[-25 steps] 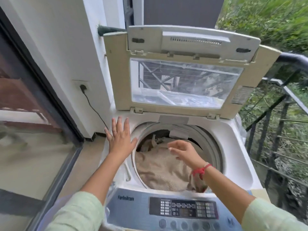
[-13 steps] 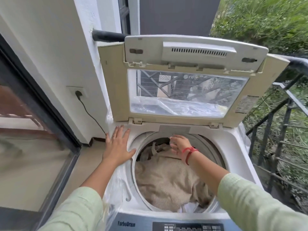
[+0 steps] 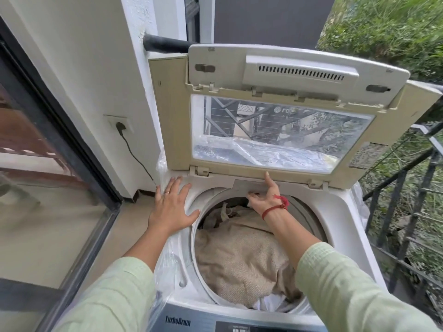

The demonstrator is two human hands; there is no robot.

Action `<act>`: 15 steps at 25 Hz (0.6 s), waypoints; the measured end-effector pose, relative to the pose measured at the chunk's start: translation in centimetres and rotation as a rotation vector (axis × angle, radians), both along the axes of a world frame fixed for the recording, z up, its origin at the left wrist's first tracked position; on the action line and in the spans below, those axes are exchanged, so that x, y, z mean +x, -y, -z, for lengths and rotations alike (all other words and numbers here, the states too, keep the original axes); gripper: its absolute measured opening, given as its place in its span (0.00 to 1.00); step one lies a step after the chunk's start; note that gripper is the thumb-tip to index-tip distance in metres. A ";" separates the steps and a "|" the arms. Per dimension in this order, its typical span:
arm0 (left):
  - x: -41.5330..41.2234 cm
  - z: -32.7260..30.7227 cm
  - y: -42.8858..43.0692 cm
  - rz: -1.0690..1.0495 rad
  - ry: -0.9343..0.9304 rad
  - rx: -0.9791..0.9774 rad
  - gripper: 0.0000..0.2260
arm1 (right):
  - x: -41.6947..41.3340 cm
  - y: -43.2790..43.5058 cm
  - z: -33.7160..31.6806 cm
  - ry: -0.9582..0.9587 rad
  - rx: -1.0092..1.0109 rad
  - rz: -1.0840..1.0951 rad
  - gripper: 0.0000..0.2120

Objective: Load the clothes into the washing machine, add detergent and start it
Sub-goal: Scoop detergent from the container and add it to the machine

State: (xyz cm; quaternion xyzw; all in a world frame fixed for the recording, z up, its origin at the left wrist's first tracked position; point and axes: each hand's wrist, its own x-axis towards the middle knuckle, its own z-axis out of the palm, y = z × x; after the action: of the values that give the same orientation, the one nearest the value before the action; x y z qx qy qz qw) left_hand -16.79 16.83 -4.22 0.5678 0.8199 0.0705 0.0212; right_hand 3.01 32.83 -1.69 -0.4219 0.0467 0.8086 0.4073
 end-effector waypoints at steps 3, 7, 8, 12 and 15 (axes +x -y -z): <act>0.0 0.0 0.1 0.004 0.021 0.026 0.36 | -0.6 0.0 -0.1 0.058 -0.033 0.028 0.31; -0.1 0.1 0.0 0.007 0.015 0.023 0.36 | -1.0 0.0 0.2 0.113 -0.069 0.040 0.08; -0.1 0.2 0.0 0.007 0.010 0.023 0.38 | -1.2 -0.1 0.3 0.117 -0.067 0.049 0.07; -0.3 0.5 -0.1 0.011 0.025 0.034 0.40 | -1.2 0.1 1.0 0.138 -0.031 0.034 0.08; -0.4 0.6 -0.1 0.009 0.017 0.029 0.38 | -0.9 1.0 1.2 0.178 0.017 -0.065 0.28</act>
State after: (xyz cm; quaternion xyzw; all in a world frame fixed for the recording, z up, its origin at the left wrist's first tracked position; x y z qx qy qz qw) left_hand -17.22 16.94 -4.84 0.5712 0.8159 0.0873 0.0204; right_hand 2.13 31.78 -2.87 -0.4900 -0.0106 0.7811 0.3869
